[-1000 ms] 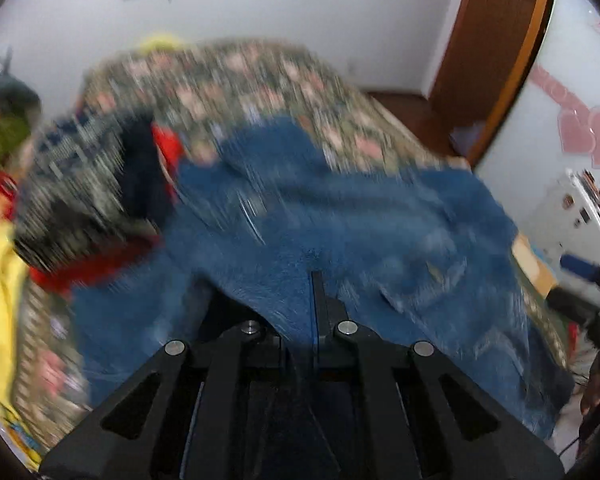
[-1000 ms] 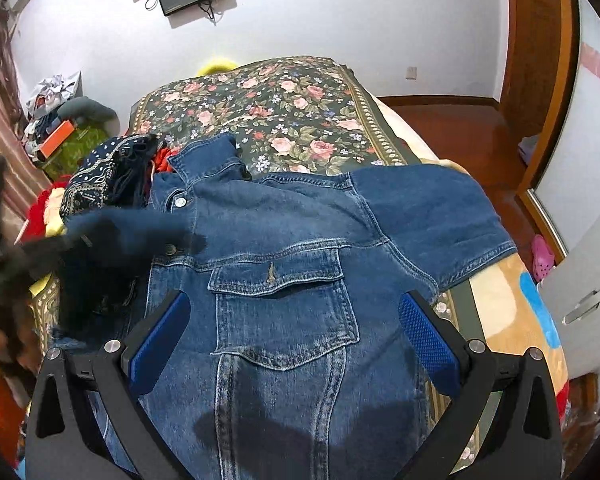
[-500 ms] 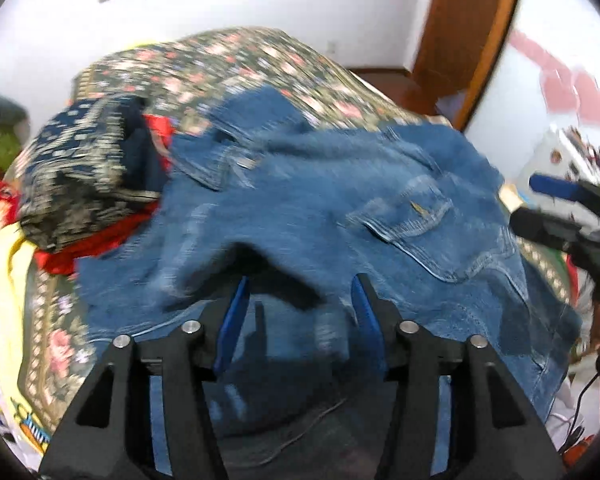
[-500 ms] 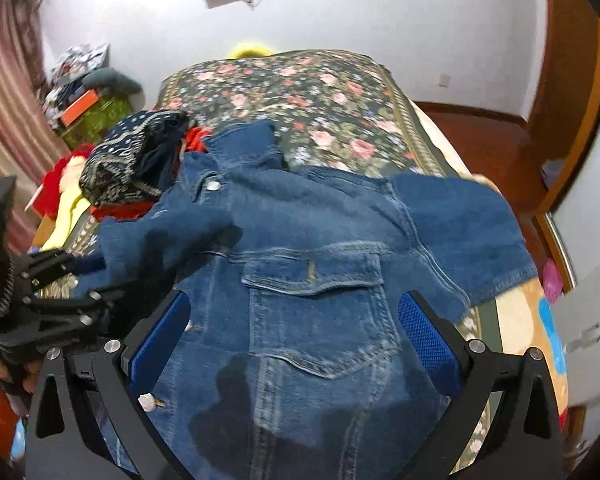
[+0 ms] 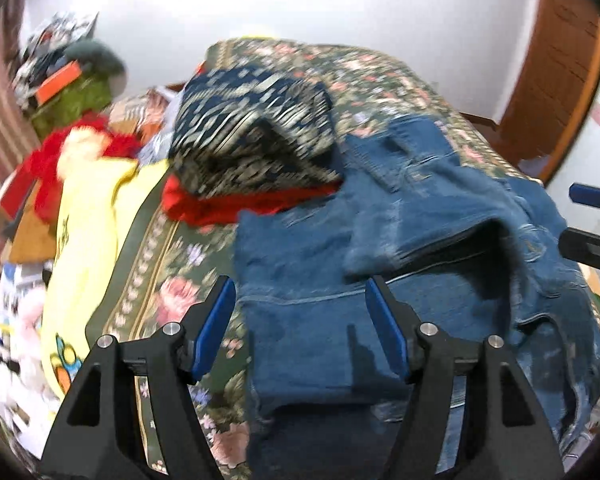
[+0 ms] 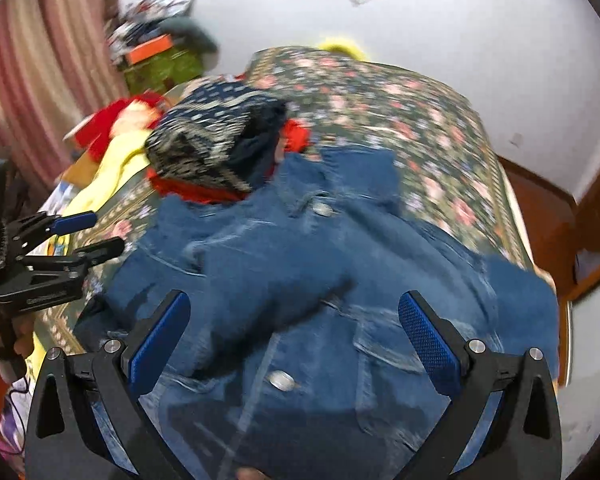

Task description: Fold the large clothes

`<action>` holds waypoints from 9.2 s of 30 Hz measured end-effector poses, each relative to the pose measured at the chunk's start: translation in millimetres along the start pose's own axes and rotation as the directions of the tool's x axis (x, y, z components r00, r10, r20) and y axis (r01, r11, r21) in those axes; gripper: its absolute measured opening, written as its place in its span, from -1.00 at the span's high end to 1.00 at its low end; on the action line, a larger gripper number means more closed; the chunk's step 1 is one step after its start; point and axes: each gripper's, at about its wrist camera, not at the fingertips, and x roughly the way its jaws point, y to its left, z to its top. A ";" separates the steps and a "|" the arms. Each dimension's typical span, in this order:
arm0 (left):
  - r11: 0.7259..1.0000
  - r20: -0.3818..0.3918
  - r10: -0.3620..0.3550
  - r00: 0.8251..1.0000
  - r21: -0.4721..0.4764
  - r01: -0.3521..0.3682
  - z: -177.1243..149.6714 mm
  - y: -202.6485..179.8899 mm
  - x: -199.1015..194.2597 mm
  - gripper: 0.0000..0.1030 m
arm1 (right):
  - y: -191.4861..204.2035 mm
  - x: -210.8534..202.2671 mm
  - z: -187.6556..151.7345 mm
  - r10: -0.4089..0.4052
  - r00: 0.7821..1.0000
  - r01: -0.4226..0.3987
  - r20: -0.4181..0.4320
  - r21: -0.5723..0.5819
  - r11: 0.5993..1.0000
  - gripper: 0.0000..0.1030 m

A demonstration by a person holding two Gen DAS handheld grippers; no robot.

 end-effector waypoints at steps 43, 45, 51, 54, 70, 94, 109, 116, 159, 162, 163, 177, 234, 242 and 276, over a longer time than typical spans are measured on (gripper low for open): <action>0.990 -0.207 0.013 0.978 -0.134 -0.041 -52.9 28.8 71.7 -0.30 | -48.7 6.4 27.1 -0.026 1.000 0.025 0.010 0.025 0.999 0.81; 0.991 -0.218 0.033 0.975 -0.122 -0.061 -54.6 24.7 75.3 -0.30 | -66.2 1.1 8.7 -0.020 1.000 0.018 0.019 0.109 0.994 0.81; 0.992 -0.238 0.075 0.968 -0.078 -0.096 -57.4 14.3 81.8 -0.30 | -120.6 6.5 -37.0 0.034 0.999 -0.022 -0.034 0.297 0.955 0.81; 0.991 -0.241 0.084 0.967 -0.078 -0.106 -56.8 15.1 82.6 -0.30 | -130.8 12.6 -57.3 0.009 0.997 0.017 -0.078 0.323 0.946 0.81; 0.989 -0.212 0.125 0.969 -0.053 -0.139 -48.0 12.4 58.2 -0.30 | -155.0 1.1 -76.4 0.091 0.992 -0.050 -0.089 0.385 0.922 0.67; 0.988 0.032 -0.096 0.995 0.125 0.091 47.4 -128.6 3.1 -0.58 | -282.9 -88.6 -148.1 -0.203 0.979 0.168 -0.032 0.688 0.706 -0.42; 0.988 -0.079 -0.112 0.991 0.098 0.120 42.4 -135.4 43.5 -0.59 | -351.8 3.1 -185.5 0.016 0.999 0.036 -0.050 0.877 0.480 -0.42; 0.993 -0.120 -0.106 0.987 0.040 0.111 40.7 -124.1 60.5 -0.59 | -374.3 24.4 -187.4 -0.025 0.998 0.058 -0.053 0.893 0.447 -0.47; 0.990 -0.087 -0.139 0.986 -0.009 0.139 7.6 -86.4 20.9 -0.59 | -155.9 1.8 -64.8 0.222 0.975 -0.204 -0.006 0.372 0.905 0.76; 0.990 -0.087 -0.139 0.986 0.000 0.140 5.6 -85.6 20.0 -0.59 | -148.0 10.0 -68.6 0.224 0.973 -0.184 -0.061 0.385 0.904 0.75; 0.990 -0.087 -0.138 0.987 0.001 0.138 5.3 -85.2 20.0 -0.59 | -148.1 11.5 -70.9 0.225 0.971 -0.177 -0.079 0.395 0.902 0.74; 0.988 -0.094 -0.157 0.983 -0.005 0.158 7.1 -89.6 25.5 -0.59 | -194.1 -41.9 -89.0 0.126 0.992 -0.113 0.016 0.559 0.821 0.06; 0.986 -0.073 -0.155 0.985 -0.071 0.150 1.8 -64.9 16.2 -0.59 | -121.7 -51.9 13.6 0.136 0.955 -0.229 0.262 0.368 0.901 0.80; 0.985 -0.051 -0.141 0.989 -0.105 0.135 -3.2 -43.7 6.5 -0.59 | -53.9 13.8 16.7 0.299 0.948 -0.317 0.107 0.275 0.908 0.80; 0.753 -0.130 -0.523 0.843 -0.534 0.385 0.4 -18.7 76.7 -0.59 | -194.1 -18.8 -103.4 0.007 0.999 0.016 -0.038 0.579 0.816 -0.03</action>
